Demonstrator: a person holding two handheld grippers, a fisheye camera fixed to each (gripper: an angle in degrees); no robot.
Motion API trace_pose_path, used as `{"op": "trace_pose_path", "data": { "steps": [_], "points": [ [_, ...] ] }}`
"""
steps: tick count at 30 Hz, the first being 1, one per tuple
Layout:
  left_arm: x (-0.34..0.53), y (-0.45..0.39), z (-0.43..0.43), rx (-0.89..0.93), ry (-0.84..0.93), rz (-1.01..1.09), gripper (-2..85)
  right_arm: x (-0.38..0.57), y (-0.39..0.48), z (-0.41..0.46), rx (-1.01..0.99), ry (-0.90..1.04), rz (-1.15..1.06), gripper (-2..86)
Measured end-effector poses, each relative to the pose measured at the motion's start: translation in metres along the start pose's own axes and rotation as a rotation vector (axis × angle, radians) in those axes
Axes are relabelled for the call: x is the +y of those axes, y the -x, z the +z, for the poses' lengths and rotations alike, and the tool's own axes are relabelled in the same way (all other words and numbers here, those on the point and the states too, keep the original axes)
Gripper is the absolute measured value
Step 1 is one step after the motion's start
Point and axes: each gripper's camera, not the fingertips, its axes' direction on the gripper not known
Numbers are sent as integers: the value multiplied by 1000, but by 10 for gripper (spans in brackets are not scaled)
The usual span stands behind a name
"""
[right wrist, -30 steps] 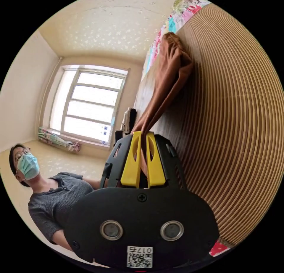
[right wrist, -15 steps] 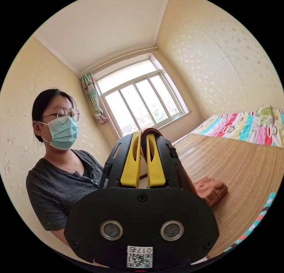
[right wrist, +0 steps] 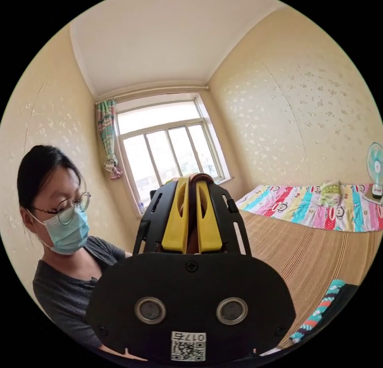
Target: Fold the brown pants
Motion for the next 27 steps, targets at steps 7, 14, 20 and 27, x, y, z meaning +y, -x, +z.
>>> {"op": "trace_pose_path", "data": {
  "steps": [7, 14, 20, 27],
  "points": [
    [19, 140, 93, -206, 235, -236, 15, -23, -172, 113, 411, 226, 282, 16],
    [151, 168, 105, -273, 540, -214, 17, 74, -239, 131, 377, 316, 324, 22],
    [323, 153, 42, -102, 612, -531, 29, 271, -233, 75, 56, 326, 460, 29],
    [431, 147, 2, -267, 689, -895, 75, 426, -239, 26, 303, 476, 1037, 46]
  ]
}}
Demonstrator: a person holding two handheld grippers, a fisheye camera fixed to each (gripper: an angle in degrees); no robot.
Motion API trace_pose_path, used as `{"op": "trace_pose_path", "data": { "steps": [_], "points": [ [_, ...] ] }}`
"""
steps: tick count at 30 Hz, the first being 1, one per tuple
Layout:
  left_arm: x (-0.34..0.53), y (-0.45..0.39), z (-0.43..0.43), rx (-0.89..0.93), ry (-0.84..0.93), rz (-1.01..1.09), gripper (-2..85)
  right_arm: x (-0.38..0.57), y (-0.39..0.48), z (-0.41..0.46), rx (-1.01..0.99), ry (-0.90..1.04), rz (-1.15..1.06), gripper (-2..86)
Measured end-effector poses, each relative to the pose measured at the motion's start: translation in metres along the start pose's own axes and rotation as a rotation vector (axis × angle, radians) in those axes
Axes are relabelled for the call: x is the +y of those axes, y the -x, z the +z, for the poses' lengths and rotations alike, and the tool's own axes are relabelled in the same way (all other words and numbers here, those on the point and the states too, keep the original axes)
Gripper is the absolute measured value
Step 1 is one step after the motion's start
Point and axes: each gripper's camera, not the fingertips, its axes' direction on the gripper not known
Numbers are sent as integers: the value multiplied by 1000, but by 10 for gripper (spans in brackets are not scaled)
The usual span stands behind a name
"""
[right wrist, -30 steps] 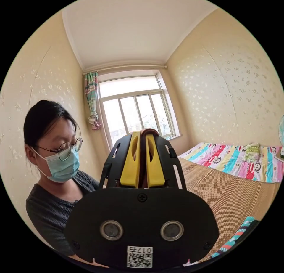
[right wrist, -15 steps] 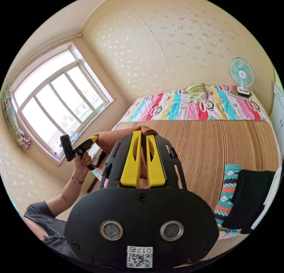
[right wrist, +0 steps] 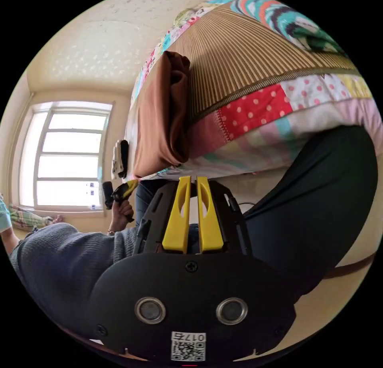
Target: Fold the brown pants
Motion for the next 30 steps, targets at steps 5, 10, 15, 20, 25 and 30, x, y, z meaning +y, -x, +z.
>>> {"op": "trace_pose_path", "data": {
  "steps": [5, 10, 15, 20, 25, 30],
  "points": [
    [-65, 13, -21, 68, -181, -26, 157, -37, -2, -16, -206, -11, 6, 110],
    [-150, 16, 19, 7, -83, -20, 188, -69, 13, -17, -216, 10, -7, 160],
    [-154, -16, 63, -112, -5, -88, 158, -51, 3, -34, -326, -42, 53, 174],
    [-139, -33, 73, -185, 71, -109, 99, -33, -19, -50, -439, -42, 108, 189],
    [-132, -19, 75, 80, 181, -237, 69, -55, -30, -37, -477, 30, 127, 243],
    [-99, -24, 86, 374, 321, -430, 65, -89, -34, -25, -747, -13, 99, 275]
  ]
}}
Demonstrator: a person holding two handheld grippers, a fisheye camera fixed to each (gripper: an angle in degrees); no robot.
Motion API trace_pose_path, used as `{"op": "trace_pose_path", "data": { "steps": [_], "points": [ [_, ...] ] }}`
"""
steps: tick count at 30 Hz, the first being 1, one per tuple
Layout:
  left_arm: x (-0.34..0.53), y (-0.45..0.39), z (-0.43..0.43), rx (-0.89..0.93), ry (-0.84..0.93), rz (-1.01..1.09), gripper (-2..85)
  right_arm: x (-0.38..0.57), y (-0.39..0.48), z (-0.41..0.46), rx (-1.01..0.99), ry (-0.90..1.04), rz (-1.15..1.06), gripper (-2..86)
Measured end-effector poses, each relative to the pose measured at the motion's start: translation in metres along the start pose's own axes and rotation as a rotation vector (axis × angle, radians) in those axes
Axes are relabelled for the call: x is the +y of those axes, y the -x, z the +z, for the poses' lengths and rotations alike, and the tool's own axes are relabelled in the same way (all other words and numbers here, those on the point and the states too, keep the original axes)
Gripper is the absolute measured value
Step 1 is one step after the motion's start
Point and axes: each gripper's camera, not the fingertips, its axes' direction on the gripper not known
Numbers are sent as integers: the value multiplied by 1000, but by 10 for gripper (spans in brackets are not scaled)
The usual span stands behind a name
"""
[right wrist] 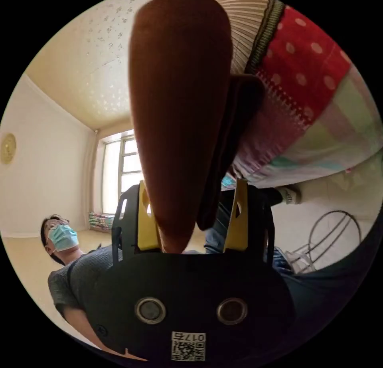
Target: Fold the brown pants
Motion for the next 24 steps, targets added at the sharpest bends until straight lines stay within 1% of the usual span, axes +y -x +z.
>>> {"op": "trace_pose_path", "data": {
  "steps": [1, 2, 5, 6, 8, 11, 15, 17, 19, 20, 22, 23, 24],
  "points": [
    [4, -2, 2, -10, 14, 6, 65, -4, -3, 0, -155, -23, 12, 274],
    [13, -7, 2, -9, 14, 33, 65, -5, -6, 0, -200, -22, 24, 271],
    [25, -21, -8, -32, 44, 91, 65, -2, -12, -1, -270, 45, 51, 219],
    [28, -28, -13, -6, 66, 130, 65, 4, -11, 0, -289, 28, 47, 185],
    [31, -43, -20, 48, 91, 190, 65, 12, -1, 3, -329, -5, -5, 160],
    [35, -78, -33, 99, 119, 310, 67, 7, 39, 10, -358, -22, -157, 145],
    [50, -126, -56, 169, 133, 472, 63, -25, 119, 0, -350, -23, -416, 141],
    [59, -133, -67, 136, 114, 494, 62, -41, 158, -17, -365, -55, -547, 142],
    [66, -130, -79, 65, 88, 480, 61, -59, 207, -47, -388, -136, -737, 142],
    [69, -124, -86, 27, 79, 452, 61, -62, 219, -57, -384, -167, -784, 142],
    [73, -109, -96, 11, 64, 394, 58, -71, 252, -94, -313, -295, -930, 142],
    [77, -98, -103, 8, 40, 353, 48, -73, 255, -104, -291, -330, -934, 142],
    [82, -86, -109, 9, 8, 317, 41, -77, 254, -124, -239, -418, -904, 141]
  ]
}}
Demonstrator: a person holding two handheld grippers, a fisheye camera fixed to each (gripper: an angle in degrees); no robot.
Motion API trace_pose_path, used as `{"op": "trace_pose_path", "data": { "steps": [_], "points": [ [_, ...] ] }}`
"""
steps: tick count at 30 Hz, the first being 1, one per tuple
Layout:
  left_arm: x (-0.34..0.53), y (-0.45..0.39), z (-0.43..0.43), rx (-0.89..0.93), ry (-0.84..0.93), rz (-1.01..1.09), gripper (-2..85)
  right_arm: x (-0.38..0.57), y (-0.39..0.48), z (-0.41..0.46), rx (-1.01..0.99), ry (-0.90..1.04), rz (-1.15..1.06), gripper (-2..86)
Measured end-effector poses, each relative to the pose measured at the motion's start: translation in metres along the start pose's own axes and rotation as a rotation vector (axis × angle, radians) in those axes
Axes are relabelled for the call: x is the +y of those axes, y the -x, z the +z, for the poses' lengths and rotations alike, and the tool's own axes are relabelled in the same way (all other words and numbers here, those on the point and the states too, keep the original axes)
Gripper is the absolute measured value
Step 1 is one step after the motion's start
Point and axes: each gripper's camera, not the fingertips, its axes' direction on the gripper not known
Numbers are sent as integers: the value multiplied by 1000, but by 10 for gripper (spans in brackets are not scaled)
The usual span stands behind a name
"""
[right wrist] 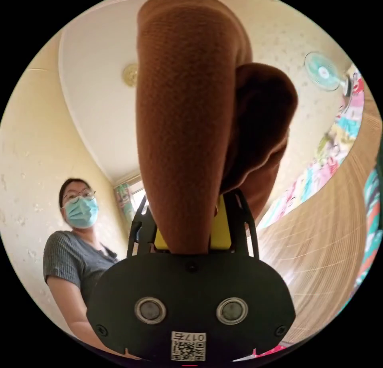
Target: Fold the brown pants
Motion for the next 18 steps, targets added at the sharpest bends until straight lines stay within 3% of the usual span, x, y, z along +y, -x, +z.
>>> {"op": "trace_pose_path", "data": {
  "steps": [4, 6, 8, 10, 14, 18],
  "points": [
    [21, 26, -5, 24, -68, -75, 37, 20, -40, -90, 510, -208, 214, 134],
    [33, 38, -2, 57, -98, -122, 38, 57, -67, -139, 650, -275, 388, 117],
    [39, 43, 4, 54, -96, -153, 38, 111, -74, -180, 557, -390, 462, 96],
    [42, 43, 11, 41, -74, -163, 38, 176, -49, -197, 422, -463, 373, 74],
    [46, 37, 17, -40, -73, -168, 35, 240, -2, -189, 547, -419, 352, 23],
    [41, 14, 24, -206, -67, -105, 1, 245, 38, -153, 520, -293, 189, 9]
  ]
}}
